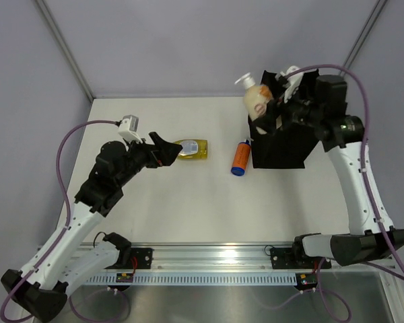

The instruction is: Place the personal care products into the canvas bag

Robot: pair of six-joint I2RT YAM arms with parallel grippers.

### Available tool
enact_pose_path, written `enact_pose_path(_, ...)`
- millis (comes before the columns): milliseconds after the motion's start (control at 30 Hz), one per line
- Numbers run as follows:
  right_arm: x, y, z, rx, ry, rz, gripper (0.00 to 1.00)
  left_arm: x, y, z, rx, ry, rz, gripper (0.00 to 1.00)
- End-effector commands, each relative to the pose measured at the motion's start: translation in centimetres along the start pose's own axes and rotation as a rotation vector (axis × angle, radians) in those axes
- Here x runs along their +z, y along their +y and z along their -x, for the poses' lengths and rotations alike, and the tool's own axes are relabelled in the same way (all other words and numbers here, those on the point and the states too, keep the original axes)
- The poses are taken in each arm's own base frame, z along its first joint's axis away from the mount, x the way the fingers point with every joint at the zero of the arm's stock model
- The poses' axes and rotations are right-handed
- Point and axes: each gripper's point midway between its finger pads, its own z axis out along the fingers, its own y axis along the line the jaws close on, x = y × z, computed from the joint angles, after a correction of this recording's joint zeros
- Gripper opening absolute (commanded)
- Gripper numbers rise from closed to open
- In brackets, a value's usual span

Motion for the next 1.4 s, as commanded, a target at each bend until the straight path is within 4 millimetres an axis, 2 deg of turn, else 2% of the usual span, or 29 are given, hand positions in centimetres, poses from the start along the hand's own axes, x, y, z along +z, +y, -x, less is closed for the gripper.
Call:
enact_pose_path(0,-4.8,-5.8,7.5,-0.071,-0.195,-0.196,0.0,-1.7,2.1,0.3,0.098,-0.033,0.089,0.99)
enact_pose_path(33,-5.7,-7.0,8.9,-0.085,-0.222,-0.235,0.0,-1.9,2.8,-0.4,0.103,-0.021,0.108,0.99)
enact_pose_path(67,-6.6,-9.1,8.9,-0.074,-0.221,-0.291,0.0,-2.1,3.0,-0.5,0.104,-0.022,0.113,0.99)
enact_pose_path(100,-6.5,-11.3,8.2,-0.056,-0.203,-0.326,0.0,-2.4,3.8,-0.4,0.108,-0.042,0.15,0.99)
enact_pose_path(133,-7.8,-13.5,8.5,-0.081,-0.199,-0.392,0.0,-2.8,4.3,-0.7,0.111,-0.045,0.163,0.99)
enact_pose_path(167,-8.1,-14.6,8.4,-0.095,-0.191,-0.418,0.0,-3.0,4.5,-0.8,0.113,-0.052,0.171,0.99)
enact_pose_path(200,-7.7,-16.2,7.5,-0.097,-0.165,-0.433,0.0,-3.2,5.0,-0.9,0.113,-0.059,0.188,0.99)
enact_pose_path(267,-8.4,-18.6,6.8,-0.167,-0.127,-0.484,0.0,-3.6,5.5,-1.4,0.112,-0.064,0.2,0.99)
enact_pose_path(300,-7.7,-19.9,5.7,-0.177,-0.097,-0.482,0.0,-3.7,5.7,-1.4,0.111,-0.067,0.203,0.99)
enact_pose_path(367,-7.7,-21.5,4.3,-0.23,-0.05,-0.484,0.0,-4.1,5.8,-1.6,0.103,-0.074,0.207,0.99)
enact_pose_path(400,-6.9,-22.5,2.9,-0.226,-0.019,-0.467,0.0,-4.2,6.2,-1.9,0.102,-0.074,0.218,0.99)
enact_pose_path(433,-6.8,-22.9,2.7,-0.246,-0.005,-0.45,0.0,-4.3,6.5,-2.1,0.104,-0.07,0.226,0.99)
enact_pose_path(500,-5.5,-22.9,-0.3,-0.24,0.078,-0.346,0.0,-4.8,7.0,-2.3,0.103,-0.079,0.249,0.99)
enact_pose_path(533,-5.4,-22.3,-0.3,-0.309,0.096,-0.294,0.0,-5.1,7.4,-2.7,0.1,-0.07,0.264,0.99)
enact_pose_path(567,-4.8,-20.3,-2.0,-0.266,0.123,-0.189,0.0,-5.4,7.9,-2.8,0.095,-0.071,0.285,0.99)
enact_pose_path(600,-4.3,-19.9,-3.1,-0.258,0.14,-0.141,0.0,-5.9,8.4,-2.7,0.091,-0.089,0.314,0.99)
enact_pose_path(633,-4.2,-18.9,-3.9,-0.267,0.156,-0.085,0.0,-6.1,9.0,-3.3,0.086,-0.074,0.335,0.99)
enact_pose_path(733,-3.5,-19.3,-5.5,-0.24,0.194,-0.068,0.0,-6.7,10.1,-4.0,0.066,-0.082,0.378,0.99)
enact_pose_path(833,-2.6,-21.5,-7.4,-0.182,0.275,-0.136,0.02,-7.1,10.9,-4.2,0.016,-0.103,0.418,0.99)
enact_pose_path(900,-2.0,-22.6,-8.7,-0.151,0.319,-0.166,0.11,-7.4,12.0,-4.4,-0.023,-0.116,0.481,0.99)
enact_pose_path(933,-1.7,-23.1,-9.0,-0.134,0.328,-0.187,0.19,-7.5,12.4,-4.5,-0.043,-0.119,0.507,0.99)
enact_pose_path(967,-1.7,-23.7,-9.1,-0.117,0.334,-0.22,0.33,-7.7,13.1,-4.5,-0.058,-0.134,0.546,0.99)
enact_pose_path(1067,-1.6,-25.5,-9.5,-0.04,0.344,-0.315,0.47,-7.8,14.7,-5.5,-0.111,-0.128,0.633,0.99)
enact_pose_path(1100,-1.7,-25.7,-9.1,-0.037,0.337,-0.327,0.57,-8.0,15.1,-5.8,-0.137,-0.126,0.664,0.99)
enact_pose_path(1167,-1.9,-25.4,-8.8,-0.003,0.334,-0.336,0.69,-8.2,15.8,-5.7,-0.148,-0.131,0.717,0.99)
enact_pose_path(1200,-2.1,-25.3,-8.3,-0.004,0.326,-0.335,0.8,-8.4,16.0,-5.8,-0.159,-0.127,0.739,0.99)
enact_pose_path(1333,-3.2,-24.5,-5.5,0.0,0.258,-0.378,1.0,-8.6,16.4,-5.2,-0.151,-0.136,0.79,0.99)
enact_pose_path(1367,-3.9,-24.0,-4.2,-0.01,0.233,-0.394,0.99,-8.7,16.6,-5.0,-0.144,-0.145,0.809,0.99)
